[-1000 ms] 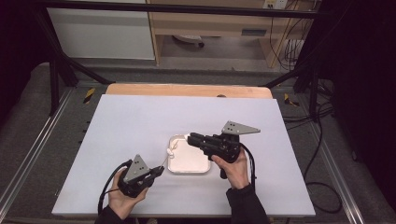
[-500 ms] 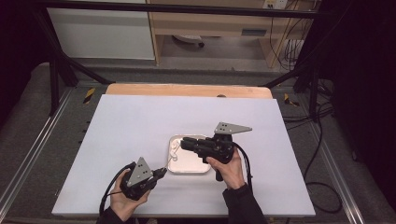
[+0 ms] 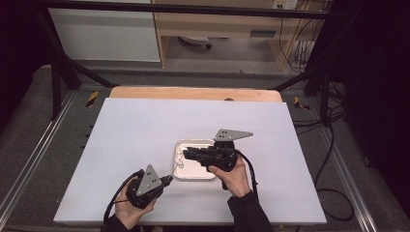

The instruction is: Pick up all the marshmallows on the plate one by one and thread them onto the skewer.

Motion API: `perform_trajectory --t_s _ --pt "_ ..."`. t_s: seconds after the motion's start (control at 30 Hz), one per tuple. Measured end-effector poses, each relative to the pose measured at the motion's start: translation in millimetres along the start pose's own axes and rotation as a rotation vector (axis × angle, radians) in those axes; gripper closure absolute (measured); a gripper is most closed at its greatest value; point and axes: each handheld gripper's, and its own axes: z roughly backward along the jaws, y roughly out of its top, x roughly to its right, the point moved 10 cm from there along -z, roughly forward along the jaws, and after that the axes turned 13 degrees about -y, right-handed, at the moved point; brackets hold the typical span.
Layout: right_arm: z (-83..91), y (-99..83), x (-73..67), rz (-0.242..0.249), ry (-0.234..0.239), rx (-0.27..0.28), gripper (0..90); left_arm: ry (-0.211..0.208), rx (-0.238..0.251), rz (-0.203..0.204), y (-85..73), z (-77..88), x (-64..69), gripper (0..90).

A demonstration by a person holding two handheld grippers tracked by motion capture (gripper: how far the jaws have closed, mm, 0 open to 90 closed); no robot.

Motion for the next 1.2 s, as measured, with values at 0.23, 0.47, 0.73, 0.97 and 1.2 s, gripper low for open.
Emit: perform_trajectory --t_s 0.23,0.47,0.73,0.97,1.2 --pt "-5.4 -4.8 -4.2 0.017 -0.002 -0.008 82.7 0.001 -0.012 0.007 -2.8 -3.4 0.0 89.5" --pt "-5.4 -6.3 -2.9 0.014 -0.012 0.005 82.9 0.002 0.012 0.026 -0.5 -0.3 -2.5 89.5" --pt "-6.9 -5.3 -7.3 0.005 0.005 0.026 83.2 0.011 0.026 0.042 0.0 1.6 -6.0 89.5" --pt "-7.4 -6.7 -7.6 0.009 0.003 0.016 83.2 0.013 0.025 0.038 0.5 1.0 -6.0 89.5" --pt "-8.8 -7.8 -9.3 0.002 0.009 0.023 83.2 0.020 0.022 0.035 1.1 1.4 -6.5 89.5"
